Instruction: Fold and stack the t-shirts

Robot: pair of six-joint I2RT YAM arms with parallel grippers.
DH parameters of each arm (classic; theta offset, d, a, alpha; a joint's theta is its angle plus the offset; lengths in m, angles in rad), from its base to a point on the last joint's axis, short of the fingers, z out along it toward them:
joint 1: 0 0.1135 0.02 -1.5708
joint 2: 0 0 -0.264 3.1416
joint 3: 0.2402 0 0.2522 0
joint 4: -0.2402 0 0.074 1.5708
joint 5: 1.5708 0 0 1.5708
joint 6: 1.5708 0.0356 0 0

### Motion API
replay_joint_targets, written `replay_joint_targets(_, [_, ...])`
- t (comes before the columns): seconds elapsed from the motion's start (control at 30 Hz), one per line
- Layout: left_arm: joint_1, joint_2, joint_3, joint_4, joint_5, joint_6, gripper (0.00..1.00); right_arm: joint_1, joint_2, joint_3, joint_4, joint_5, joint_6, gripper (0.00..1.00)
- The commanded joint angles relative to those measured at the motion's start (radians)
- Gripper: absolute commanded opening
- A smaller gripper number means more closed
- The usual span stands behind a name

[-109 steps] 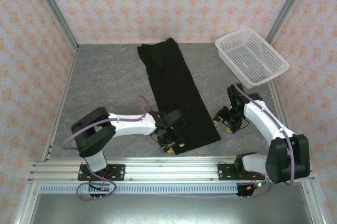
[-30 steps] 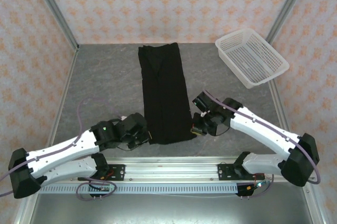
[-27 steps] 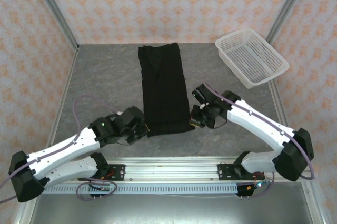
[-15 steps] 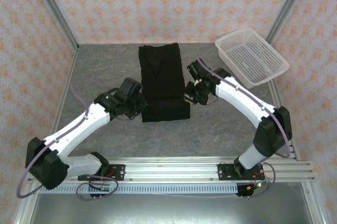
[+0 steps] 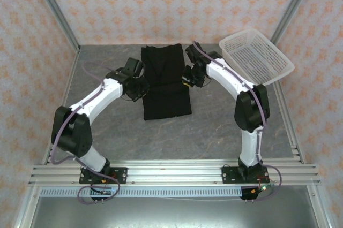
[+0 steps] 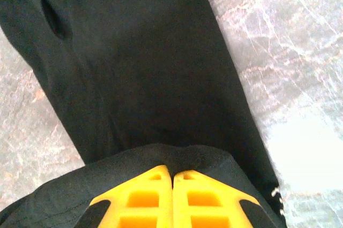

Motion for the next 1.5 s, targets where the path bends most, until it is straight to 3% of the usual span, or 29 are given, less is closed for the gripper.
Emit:
replay_joint_targets(0.0, [0.024, 0.051, 0.053, 0.024, 0.018, 0.047, 0.0, -0.012, 0.052, 0.069, -0.031, 0.012, -0.028, 0.0])
replay_joint_targets(0.3, [0.067, 0.223, 0.176, 0.014, 0.039, 0.077, 0.0, -0.04, 0.178, 0.148, -0.04, 0.011, -0.014, 0.0])
replay_joint_targets(0.33, [0.076, 0.245, 0.192, 0.014, 0.045, 0.08, 0.07, -0.046, 0.192, 0.16, -0.04, 0.009, -0.013, 0.05])
replay_joint_targets(0.4, [0.096, 0.273, 0.229, 0.024, 0.074, 0.085, 0.35, -0.064, 0.215, 0.18, -0.013, -0.017, -0.014, 0.27])
replay_joint_targets(0.47, [0.112, 0.286, 0.231, 0.052, 0.082, 0.079, 0.54, -0.08, 0.215, 0.189, 0.015, -0.045, -0.017, 0.4])
replay_joint_targets(0.5, [0.116, 0.249, 0.213, 0.075, 0.078, 0.071, 0.6, -0.086, 0.205, 0.193, 0.016, -0.047, -0.02, 0.46])
replay_joint_targets(0.57, [0.123, 0.192, 0.167, 0.106, 0.096, 0.04, 0.63, -0.091, 0.176, 0.183, 0.014, -0.052, -0.028, 0.53])
replay_joint_targets(0.73, [0.112, 0.092, -0.052, 0.286, 0.21, -0.106, 0.55, -0.088, 0.068, -0.017, 0.147, -0.149, 0.047, 0.54])
replay_joint_targets(0.8, [0.104, 0.092, -0.105, 0.331, 0.237, -0.135, 0.37, -0.084, 0.029, -0.107, 0.223, -0.169, 0.087, 0.45])
replay_joint_targets(0.9, [0.096, 0.127, -0.096, 0.277, 0.234, -0.107, 0.2, -0.074, 0.037, -0.132, 0.219, -0.175, 0.102, 0.26])
replay_joint_targets(1.07, [0.096, 0.214, -0.046, 0.203, 0.216, -0.065, 0.05, -0.069, 0.083, -0.129, 0.231, -0.188, 0.118, 0.11])
replay_joint_targets(1.17, [0.099, 0.272, 0.011, 0.166, 0.2, -0.048, 0.0, -0.068, 0.134, -0.077, 0.215, -0.189, 0.116, 0.1])
replay_joint_targets(1.47, [0.138, 0.445, 0.262, 0.061, 0.165, 0.0, 0.0, -0.089, 0.294, 0.116, 0.16, -0.183, 0.14, 0.09])
